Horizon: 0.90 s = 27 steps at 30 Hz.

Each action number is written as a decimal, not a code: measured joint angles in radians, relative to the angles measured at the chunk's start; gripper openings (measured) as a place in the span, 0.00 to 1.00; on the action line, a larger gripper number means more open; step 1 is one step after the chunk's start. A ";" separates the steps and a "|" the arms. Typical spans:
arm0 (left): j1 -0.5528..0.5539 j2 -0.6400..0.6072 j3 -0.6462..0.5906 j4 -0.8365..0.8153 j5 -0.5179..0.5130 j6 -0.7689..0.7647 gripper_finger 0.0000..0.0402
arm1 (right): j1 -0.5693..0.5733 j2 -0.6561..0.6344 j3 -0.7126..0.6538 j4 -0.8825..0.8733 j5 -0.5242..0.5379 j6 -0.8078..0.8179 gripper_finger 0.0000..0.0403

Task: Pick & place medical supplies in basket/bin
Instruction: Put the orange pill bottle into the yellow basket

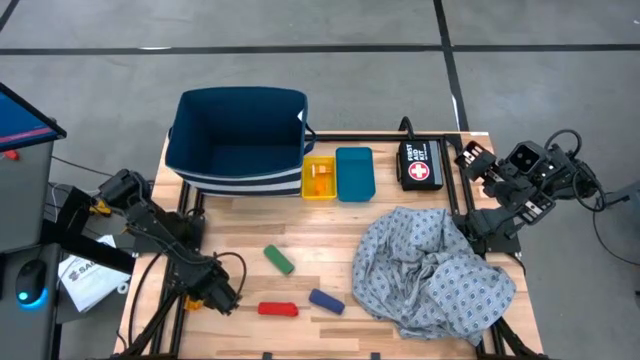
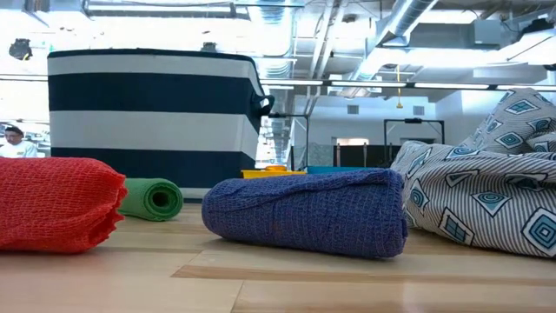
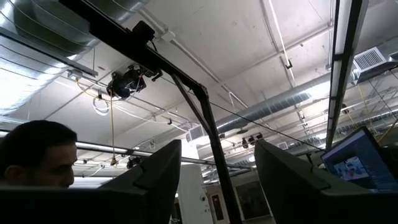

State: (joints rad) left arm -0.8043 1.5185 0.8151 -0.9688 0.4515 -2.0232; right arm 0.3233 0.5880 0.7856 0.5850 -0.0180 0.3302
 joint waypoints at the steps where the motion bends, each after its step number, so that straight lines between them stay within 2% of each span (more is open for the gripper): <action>1: 0.000 0.000 -0.012 0.022 0.000 0.000 0.63 | 0.000 0.000 0.000 0.000 0.000 0.000 0.50; 8: 0.004 0.001 -0.088 0.135 0.001 0.002 0.63 | 0.000 0.000 0.000 -0.001 0.000 0.001 0.50; 14: 0.028 0.001 -0.119 0.326 -0.037 0.050 0.63 | 0.000 0.000 0.000 -0.001 0.000 0.002 0.50; 27: 0.090 0.001 -0.120 0.323 -0.171 0.012 0.63 | -0.001 0.000 0.000 -0.001 0.019 0.003 0.50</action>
State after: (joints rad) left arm -0.7147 1.5192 0.6952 -0.6456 0.2807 -2.0116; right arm 0.3225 0.5880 0.7856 0.5838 0.0006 0.3328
